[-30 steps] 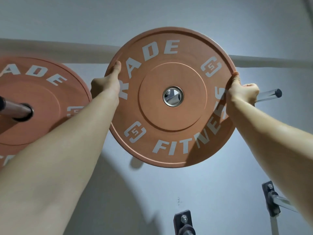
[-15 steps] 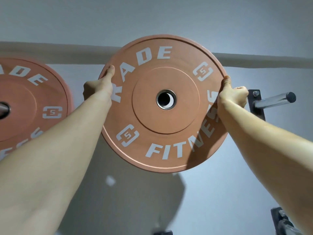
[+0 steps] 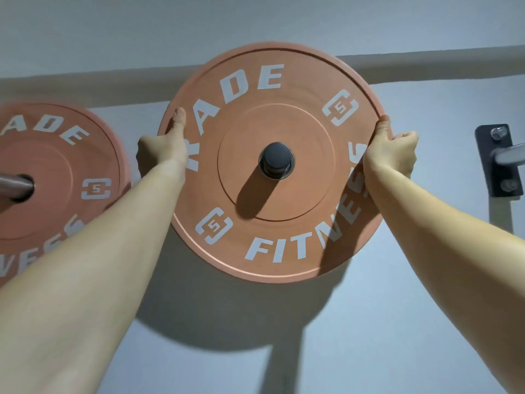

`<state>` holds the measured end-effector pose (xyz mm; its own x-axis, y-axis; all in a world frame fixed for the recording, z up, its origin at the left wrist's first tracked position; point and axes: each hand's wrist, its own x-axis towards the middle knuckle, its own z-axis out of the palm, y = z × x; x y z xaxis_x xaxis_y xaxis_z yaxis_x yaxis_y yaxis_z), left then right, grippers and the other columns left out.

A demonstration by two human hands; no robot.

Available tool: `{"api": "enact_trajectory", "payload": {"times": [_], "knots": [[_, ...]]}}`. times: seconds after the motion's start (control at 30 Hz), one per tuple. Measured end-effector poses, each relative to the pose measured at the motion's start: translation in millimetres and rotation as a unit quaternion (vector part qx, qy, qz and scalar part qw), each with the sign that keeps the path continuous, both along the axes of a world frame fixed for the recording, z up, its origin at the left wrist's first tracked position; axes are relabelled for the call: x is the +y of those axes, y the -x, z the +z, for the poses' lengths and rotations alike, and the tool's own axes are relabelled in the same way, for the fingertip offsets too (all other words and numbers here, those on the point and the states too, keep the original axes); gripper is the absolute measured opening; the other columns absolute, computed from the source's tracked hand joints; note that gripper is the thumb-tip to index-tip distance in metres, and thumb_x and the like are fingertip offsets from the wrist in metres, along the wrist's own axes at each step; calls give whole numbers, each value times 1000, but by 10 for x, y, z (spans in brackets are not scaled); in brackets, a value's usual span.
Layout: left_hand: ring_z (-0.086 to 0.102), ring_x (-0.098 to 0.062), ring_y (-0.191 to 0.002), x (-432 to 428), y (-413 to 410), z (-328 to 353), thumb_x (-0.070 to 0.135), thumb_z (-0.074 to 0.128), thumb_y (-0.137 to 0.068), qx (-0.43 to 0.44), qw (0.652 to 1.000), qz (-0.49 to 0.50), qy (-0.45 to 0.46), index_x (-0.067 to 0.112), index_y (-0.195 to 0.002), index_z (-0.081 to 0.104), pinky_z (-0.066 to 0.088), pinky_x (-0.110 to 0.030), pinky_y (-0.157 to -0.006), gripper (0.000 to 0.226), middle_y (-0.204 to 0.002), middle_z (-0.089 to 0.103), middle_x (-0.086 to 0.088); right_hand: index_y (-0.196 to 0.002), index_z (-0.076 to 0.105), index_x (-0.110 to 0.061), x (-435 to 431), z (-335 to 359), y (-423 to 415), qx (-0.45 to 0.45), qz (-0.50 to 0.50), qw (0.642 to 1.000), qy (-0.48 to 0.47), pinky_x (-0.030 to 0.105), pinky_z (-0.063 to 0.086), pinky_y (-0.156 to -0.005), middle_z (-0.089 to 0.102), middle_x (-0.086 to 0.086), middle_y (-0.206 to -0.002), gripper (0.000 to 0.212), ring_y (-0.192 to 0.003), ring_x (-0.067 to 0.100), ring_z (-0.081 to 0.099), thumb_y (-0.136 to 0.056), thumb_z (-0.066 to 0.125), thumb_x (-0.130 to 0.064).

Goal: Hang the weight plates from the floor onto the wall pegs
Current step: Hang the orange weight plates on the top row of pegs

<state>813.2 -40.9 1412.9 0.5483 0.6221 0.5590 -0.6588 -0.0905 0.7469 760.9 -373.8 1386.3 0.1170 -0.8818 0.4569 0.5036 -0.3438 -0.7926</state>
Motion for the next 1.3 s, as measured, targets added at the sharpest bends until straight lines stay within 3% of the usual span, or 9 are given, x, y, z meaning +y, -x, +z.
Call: {"api": "enact_trajectory", "payload": {"times": [0.13,0.23,0.33,0.43,0.63,0.77,0.9,1.0,1.3], "knots": [[59,-21,-94,-59,-237,-41,87,46,-72,-13,998,63,-24,23,-109,42,50,-38,-82,74,-106,55,5,-121,42,-17,21,-129,-283,-6,-127,979,156,42,41,-88,48,5,-124,43,-117,28,48,-96,38,-51],[58,-23,-97,-94,-428,-43,87,40,-75,-30,994,101,-41,23,-115,41,50,-41,-87,75,-111,55,4,-138,40,-31,0,-186,-486,-17,-194,951,241,43,37,-94,44,6,-133,41,-117,29,46,-99,36,-42],[57,-22,-97,-121,-597,-13,83,39,-81,-41,988,132,-62,23,-116,43,49,-38,-86,70,-113,57,3,-144,33,-43,-49,-135,-609,9,-199,940,277,45,37,-97,40,8,-141,51,-120,31,44,-94,34,-32],[58,-25,-100,-132,-776,12,76,41,-85,-47,986,141,-80,26,-109,41,51,-42,-87,56,-113,58,3,-149,32,-41,-86,-97,-711,52,-197,928,311,47,36,-103,33,7,-152,60,-128,33,40,-90,35,-28],[54,-28,-110,-258,-1066,33,66,41,-93,-28,975,207,-77,20,-117,46,37,-38,-91,52,-123,59,-2,-149,37,-38,-170,78,-875,76,-209,917,332,48,35,-104,35,5,-154,53,-134,30,38,-96,36,-30],[53,-28,-111,-274,-1085,36,64,39,-96,-20,974,206,-88,19,-117,45,37,-40,-93,51,-124,58,-3,-148,37,-38,-180,94,-855,74,-217,913,337,47,39,-99,37,5,-152,52,-130,31,40,-97,36,-31],[49,-30,-117,-234,-1028,-56,60,40,-97,-27,971,202,-129,18,-124,44,38,-41,-92,51,-132,54,-7,-152,30,-38,-158,36,-798,93,-204,914,339,46,38,-100,32,6,-154,55,-131,33,38,-98,35,-33],[42,-32,-127,-193,-982,-236,55,45,-97,-51,960,210,-180,16,-139,40,38,-43,-99,59,-143,45,-12,-156,23,-34,-140,-48,-750,109,-182,915,343,48,35,-104,26,10,-157,58,-134,35,35,-99,34,-38],[26,-31,-145,-293,-849,-1008,51,57,-93,-47,980,122,-150,22,-156,20,30,-46,-112,79,-158,27,-12,-158,14,-29,-34,-310,-560,147,-97,935,308,52,35,-109,16,12,-161,71,-139,37,26,-93,41,-38]]}}
